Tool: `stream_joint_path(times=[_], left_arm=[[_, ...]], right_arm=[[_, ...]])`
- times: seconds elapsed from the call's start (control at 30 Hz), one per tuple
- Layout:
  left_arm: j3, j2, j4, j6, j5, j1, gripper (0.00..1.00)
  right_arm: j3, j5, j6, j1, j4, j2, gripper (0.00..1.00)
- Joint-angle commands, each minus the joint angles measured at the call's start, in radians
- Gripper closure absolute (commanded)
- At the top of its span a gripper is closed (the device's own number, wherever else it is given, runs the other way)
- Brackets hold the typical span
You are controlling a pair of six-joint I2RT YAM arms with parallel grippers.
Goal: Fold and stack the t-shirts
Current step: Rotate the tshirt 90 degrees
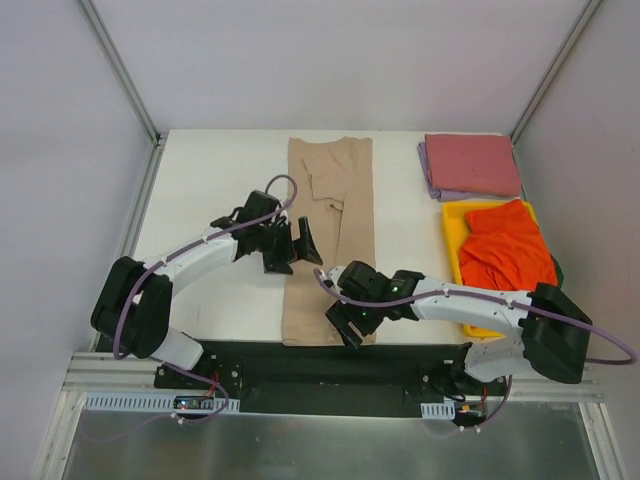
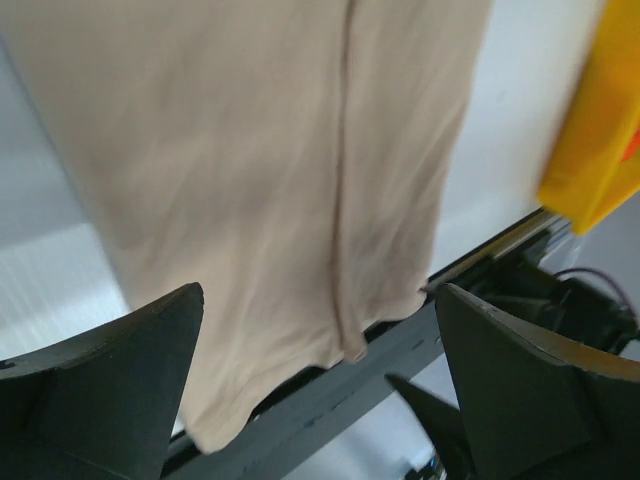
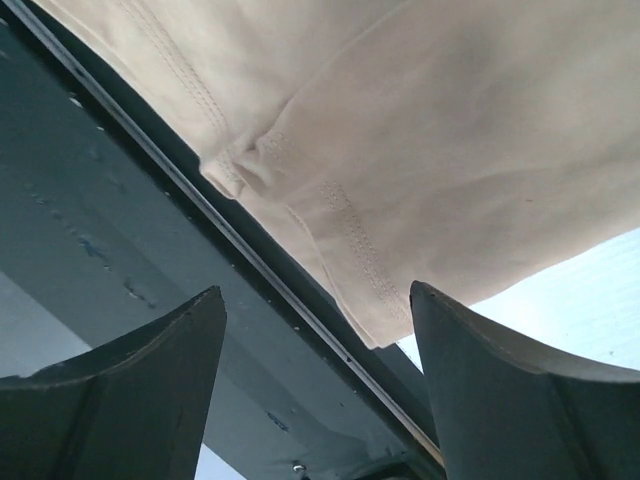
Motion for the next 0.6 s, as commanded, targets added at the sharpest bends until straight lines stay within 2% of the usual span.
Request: stream_joint_path(times=[0.0, 0.17, 0.33, 0.47, 0.57], left_arm=[[-0.098, -0.063, -0.011, -0.021, 0.018, -0.063, 0.01], [-0.164, -0.046, 0.003, -0.045, 0.004, -0.090, 0.01], [-0.189, -0.020, 0.004, -0.044, -0.004, -0.091, 0.01], [-0.201, -0.009, -0.002, -0.041, -0.051, -0.091, 0.01], [-0.203, 0.009, -0.008, -0.038, -0.053, -0.091, 0.01]], right_arm=[[0.020, 0.095, -0.010, 0.030, -0.041, 0.072, 0.24], [0.044, 0.174, 0.014, 0.032, -0.052, 0.131, 0.24], [0.055, 0.252, 0.057, 0.030, -0.087, 0.152, 0.32], [0.052, 0.289, 0.083, 0.032, -0.092, 0.132, 0.46], [0.044, 0.309, 0.086, 0.032, -0.086, 0.111, 0.61]])
